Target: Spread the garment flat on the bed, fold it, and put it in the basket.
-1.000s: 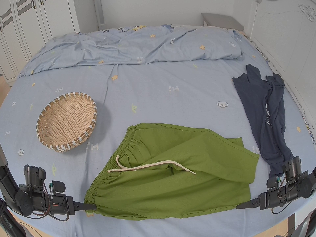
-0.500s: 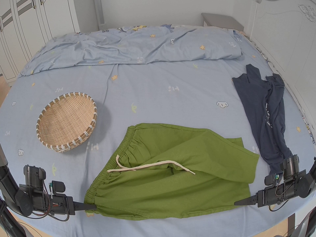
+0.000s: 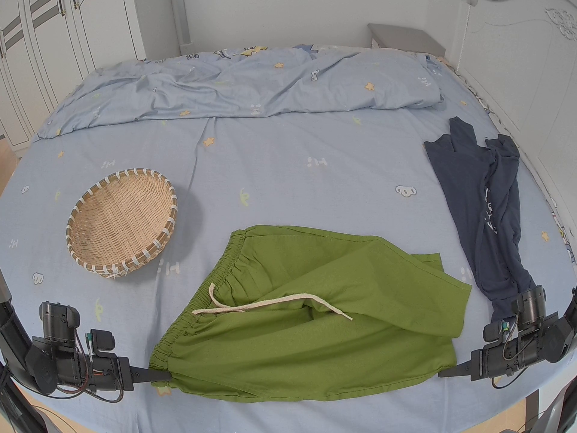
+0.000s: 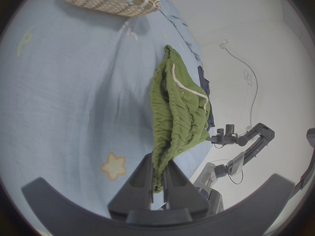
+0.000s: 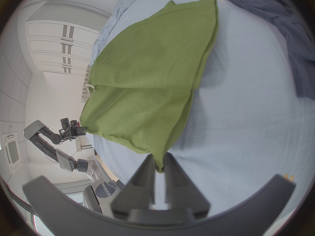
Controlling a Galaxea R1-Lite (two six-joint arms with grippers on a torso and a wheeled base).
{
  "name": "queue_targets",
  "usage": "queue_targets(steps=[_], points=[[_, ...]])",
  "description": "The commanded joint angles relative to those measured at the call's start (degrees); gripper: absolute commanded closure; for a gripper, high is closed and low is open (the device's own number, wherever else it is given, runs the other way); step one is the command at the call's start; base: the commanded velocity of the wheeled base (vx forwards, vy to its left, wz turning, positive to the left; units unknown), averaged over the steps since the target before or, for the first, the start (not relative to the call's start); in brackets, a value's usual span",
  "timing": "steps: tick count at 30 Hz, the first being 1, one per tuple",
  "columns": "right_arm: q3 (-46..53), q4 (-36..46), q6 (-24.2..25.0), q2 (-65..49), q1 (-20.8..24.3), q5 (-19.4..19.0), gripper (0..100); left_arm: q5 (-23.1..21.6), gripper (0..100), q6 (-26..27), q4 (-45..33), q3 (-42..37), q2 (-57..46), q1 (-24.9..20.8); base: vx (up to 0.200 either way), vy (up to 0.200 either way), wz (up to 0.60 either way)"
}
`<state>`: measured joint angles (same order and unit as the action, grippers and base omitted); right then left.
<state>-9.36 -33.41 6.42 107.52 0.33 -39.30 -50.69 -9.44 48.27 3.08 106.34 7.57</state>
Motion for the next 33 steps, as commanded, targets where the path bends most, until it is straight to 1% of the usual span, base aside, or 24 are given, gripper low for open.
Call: queue_targets(steps=[1, 4, 7, 13, 17, 18, 20, 21, 23, 33], points=[[0.22, -0.07, -0.01, -0.38, -0.42, -0.07, 100, -0.02, 100, -0.06, 0.07, -0.10, -0.52, 1.48, 0.000, 0.000, 0.00], [0.31, 0.19, -0.01, -1.61, -0.94, 0.19, 100, 0.15, 100, -0.06, -0.11, -0.71, -0.78, 1.92, 0.000, 0.000, 0.00], [0.40, 0.63, 0.26, -2.49, -0.59, 0.19, 100, 0.59, 100, 0.38, -0.29, -3.08, -0.78, 2.10, 0.000, 0.000, 0.00], [3.03, 0.81, -0.01, -4.78, -0.24, 0.54, 100, 4.37, 100, 6.27, -5.65, -3.08, -0.78, 2.89, 0.000, 0.000, 0.00], [3.91, 1.77, -0.01, -6.01, -0.86, 1.25, 100, 4.72, 100, 10.75, -10.48, -3.08, -0.52, 2.71, 0.000, 0.000, 0.00], [3.91, 1.86, -0.01, -6.01, -0.86, 1.33, 100, 4.72, 100, 10.93, -10.66, -3.08, -0.52, 2.71, 0.000, 0.000, 0.00], [3.83, 3.80, -0.10, -5.92, -0.24, 3.09, 100, 4.81, 100, 14.09, -13.91, -3.08, -0.78, 2.80, 0.000, 0.000, 0.00], [3.74, 4.59, -0.18, -5.83, -0.15, 4.06, 100, 4.81, 100, 14.53, -14.44, -3.08, -0.96, 2.89, 0.000, 0.000, 0.00], [4.00, 5.38, -0.54, -5.57, 0.20, 4.76, 100, 4.90, 100, 14.71, -14.70, -3.08, -0.96, 3.15, 0.000, 0.000, 0.00], [5.50, 5.55, -1.59, -5.48, -0.24, 4.85, 100, 7.53, 100, 15.15, -19.36, -3.08, -2.54, 2.80, 0.000, 0.000, 0.00]])
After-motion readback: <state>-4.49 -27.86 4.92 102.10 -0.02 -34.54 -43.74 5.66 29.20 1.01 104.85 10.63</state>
